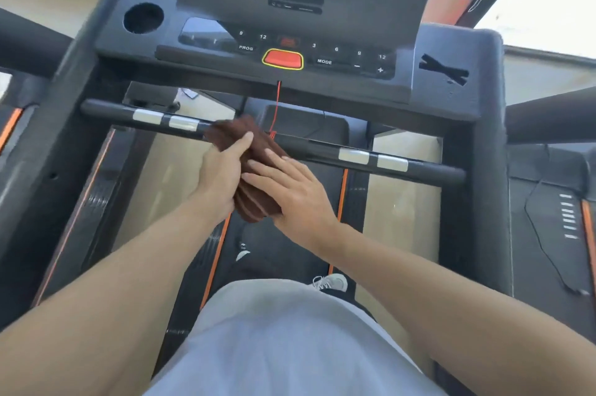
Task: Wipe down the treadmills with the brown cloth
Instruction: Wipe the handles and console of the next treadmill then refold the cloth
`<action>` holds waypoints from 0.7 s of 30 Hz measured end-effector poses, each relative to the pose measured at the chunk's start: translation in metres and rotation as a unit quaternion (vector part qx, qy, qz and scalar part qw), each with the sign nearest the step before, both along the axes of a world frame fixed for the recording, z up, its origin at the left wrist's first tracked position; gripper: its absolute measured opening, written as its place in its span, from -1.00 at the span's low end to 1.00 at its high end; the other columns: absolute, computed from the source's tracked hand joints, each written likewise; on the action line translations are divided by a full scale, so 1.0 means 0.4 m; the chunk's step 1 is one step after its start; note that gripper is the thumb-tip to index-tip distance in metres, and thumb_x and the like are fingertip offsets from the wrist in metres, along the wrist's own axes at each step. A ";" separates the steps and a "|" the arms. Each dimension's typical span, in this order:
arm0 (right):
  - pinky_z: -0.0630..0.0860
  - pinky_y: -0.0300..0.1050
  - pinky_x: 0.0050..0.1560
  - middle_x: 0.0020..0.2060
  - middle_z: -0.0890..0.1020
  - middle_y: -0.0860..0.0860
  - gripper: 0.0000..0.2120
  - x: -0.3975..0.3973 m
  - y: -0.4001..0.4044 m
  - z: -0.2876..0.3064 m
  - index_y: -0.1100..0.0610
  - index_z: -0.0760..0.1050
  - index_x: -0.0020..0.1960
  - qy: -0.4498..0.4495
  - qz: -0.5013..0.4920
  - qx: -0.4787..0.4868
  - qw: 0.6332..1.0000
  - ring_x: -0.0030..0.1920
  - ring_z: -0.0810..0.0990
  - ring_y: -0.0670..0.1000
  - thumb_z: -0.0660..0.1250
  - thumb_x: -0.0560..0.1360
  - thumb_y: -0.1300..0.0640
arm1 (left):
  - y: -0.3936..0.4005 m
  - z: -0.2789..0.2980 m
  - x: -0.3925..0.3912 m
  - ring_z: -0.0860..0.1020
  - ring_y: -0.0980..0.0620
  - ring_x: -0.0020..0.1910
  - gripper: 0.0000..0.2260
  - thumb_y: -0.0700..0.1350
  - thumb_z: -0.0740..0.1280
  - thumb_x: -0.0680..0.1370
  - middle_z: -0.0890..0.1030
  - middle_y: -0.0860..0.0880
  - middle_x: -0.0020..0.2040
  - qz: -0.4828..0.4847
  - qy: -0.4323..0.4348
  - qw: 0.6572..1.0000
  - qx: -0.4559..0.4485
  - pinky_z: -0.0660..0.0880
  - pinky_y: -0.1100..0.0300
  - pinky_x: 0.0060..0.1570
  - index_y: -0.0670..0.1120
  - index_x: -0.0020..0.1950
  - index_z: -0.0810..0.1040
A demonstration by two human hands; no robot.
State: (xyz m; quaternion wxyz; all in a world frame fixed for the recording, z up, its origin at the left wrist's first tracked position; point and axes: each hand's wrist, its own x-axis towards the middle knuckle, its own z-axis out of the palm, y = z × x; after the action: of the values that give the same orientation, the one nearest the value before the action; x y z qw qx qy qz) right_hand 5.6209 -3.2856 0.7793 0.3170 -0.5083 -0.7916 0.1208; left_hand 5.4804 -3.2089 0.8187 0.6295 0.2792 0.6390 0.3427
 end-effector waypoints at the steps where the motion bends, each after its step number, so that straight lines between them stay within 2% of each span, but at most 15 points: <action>1: 0.27 0.12 0.55 0.45 0.54 0.03 -0.43 0.020 -0.015 0.006 0.09 0.57 0.42 -0.025 -0.013 0.029 0.999 0.56 0.36 0.16 0.27 0.41 0.29 | -0.004 0.026 0.028 0.72 0.00 -0.02 -0.83 0.02 0.47 0.55 0.75 -0.02 -0.03 -0.020 0.046 0.997 0.066 0.63 -0.03 0.14 -0.03 0.07 0.67; 3: 0.22 0.20 0.57 0.50 0.48 0.04 -0.46 0.054 -0.038 0.026 0.10 0.53 0.46 -0.042 -0.063 0.073 0.994 0.59 0.29 0.20 0.26 0.49 0.29 | -0.001 0.082 0.077 0.72 0.04 -0.04 -0.91 -0.06 0.48 0.56 0.75 0.02 -0.10 -0.110 0.076 0.976 0.175 0.62 0.05 0.12 -0.04 0.01 0.67; 5: 0.18 0.27 0.57 0.52 0.43 0.08 -0.49 0.076 -0.057 0.048 0.12 0.49 0.49 -0.040 -0.104 0.100 0.989 0.59 0.25 0.25 0.25 0.54 0.28 | 0.012 0.127 0.111 0.71 0.02 -0.01 -0.87 -0.07 0.47 0.56 0.76 -0.01 -0.08 -0.202 0.047 0.949 0.236 0.61 0.05 0.13 -0.12 0.03 0.69; 8: 0.08 0.32 0.59 0.56 0.36 0.12 -0.40 0.089 -0.056 0.074 0.12 0.37 0.55 -0.073 -0.146 0.089 0.983 0.62 0.15 0.27 0.31 0.51 0.20 | 0.071 0.154 0.140 0.69 0.04 0.10 -0.87 -0.07 0.40 0.61 0.75 0.00 0.03 -0.305 -0.020 0.917 0.258 0.56 0.10 0.21 -0.06 0.10 0.69; 10: 0.01 0.34 0.61 0.60 0.29 0.12 -0.32 0.096 -0.031 0.062 0.11 0.30 0.61 -0.137 -0.174 0.014 0.975 0.64 0.09 0.27 0.35 0.51 0.05 | 0.127 0.128 0.141 0.65 0.03 0.19 -0.76 0.02 0.25 0.66 0.73 0.02 0.11 -0.330 -0.035 0.911 0.243 0.49 0.01 0.31 0.02 0.17 0.68; 11: -0.01 0.33 0.61 0.61 0.27 0.11 -0.27 0.101 -0.011 0.047 0.08 0.25 0.64 -0.178 -0.187 -0.040 0.965 0.64 0.08 0.26 0.36 0.52 -0.05 | 0.160 0.106 0.134 0.63 0.03 0.21 -0.71 0.03 0.17 0.67 0.72 0.04 0.14 -0.341 0.014 0.904 0.258 0.47 -0.02 0.33 0.03 0.21 0.66; 12: -0.01 0.30 0.62 0.62 0.27 0.09 -0.20 0.104 0.012 0.030 0.05 0.20 0.65 -0.218 -0.194 -0.095 0.952 0.63 0.11 0.25 0.39 0.50 -0.14 | 0.194 0.078 0.119 0.61 0.05 0.22 -0.68 0.02 0.14 0.67 0.70 0.08 0.16 -0.359 0.102 0.883 0.286 0.46 -0.03 0.33 0.04 0.27 0.63; 14: 0.05 0.27 0.60 0.57 0.33 0.06 -0.02 0.106 0.062 0.000 0.00 0.14 0.65 -0.269 -0.195 -0.179 0.926 0.59 0.22 0.23 0.51 0.39 -0.26 | 0.252 0.020 0.076 0.59 0.08 0.15 -0.69 -0.01 0.20 0.66 0.67 0.14 0.19 -0.424 0.258 0.811 0.310 0.47 0.02 0.28 0.07 0.37 0.55; 16: 0.19 0.25 0.52 0.43 0.46 0.04 0.00 0.099 0.104 -0.019 -0.02 0.23 0.57 -0.283 -0.206 -0.206 0.914 0.47 0.38 0.21 0.55 0.28 -0.33 | 0.290 -0.028 0.034 0.55 0.09 0.09 -0.70 0.01 0.30 0.63 0.68 0.15 0.16 -0.520 0.322 0.719 0.331 0.47 0.05 0.21 0.07 0.36 0.56; 18: 0.33 0.22 0.37 0.25 0.57 0.02 -0.10 0.085 0.139 -0.017 -0.02 0.37 0.43 -0.295 -0.227 -0.214 0.903 0.28 0.52 0.19 0.55 0.24 -0.38 | 0.311 -0.071 0.005 0.52 0.07 0.19 -0.71 0.09 0.31 0.61 0.68 0.09 0.13 -0.579 0.334 0.653 0.355 0.45 0.01 0.25 0.06 0.29 0.62; 19: 0.39 0.21 0.29 0.18 0.59 0.03 -0.16 0.077 0.154 -0.012 0.00 0.41 0.36 -0.303 -0.235 -0.217 0.898 0.20 0.55 0.19 0.54 0.24 -0.39 | 0.316 -0.088 -0.005 0.50 0.06 0.23 -0.71 0.10 0.31 0.61 0.67 0.08 0.13 -0.586 0.324 0.650 0.360 0.43 -0.01 0.27 0.05 0.27 0.63; 21: 0.45 0.19 0.18 0.13 0.62 0.05 -0.28 0.060 0.187 -0.007 0.04 0.46 0.26 -0.309 -0.236 -0.225 0.893 0.13 0.58 0.20 0.54 0.30 -0.37 | 0.317 -0.112 -0.013 0.49 0.06 0.23 -0.71 0.04 0.30 0.60 0.65 0.10 0.12 -0.559 0.302 0.671 0.383 0.41 0.01 0.30 0.04 0.30 0.60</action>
State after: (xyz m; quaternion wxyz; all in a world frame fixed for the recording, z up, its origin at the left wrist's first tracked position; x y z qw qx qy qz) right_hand 5.6448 -3.2108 0.7767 -0.0470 -0.7496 -0.6580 0.0538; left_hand 5.4754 -3.0822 0.7738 0.3139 0.8889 0.3315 0.0388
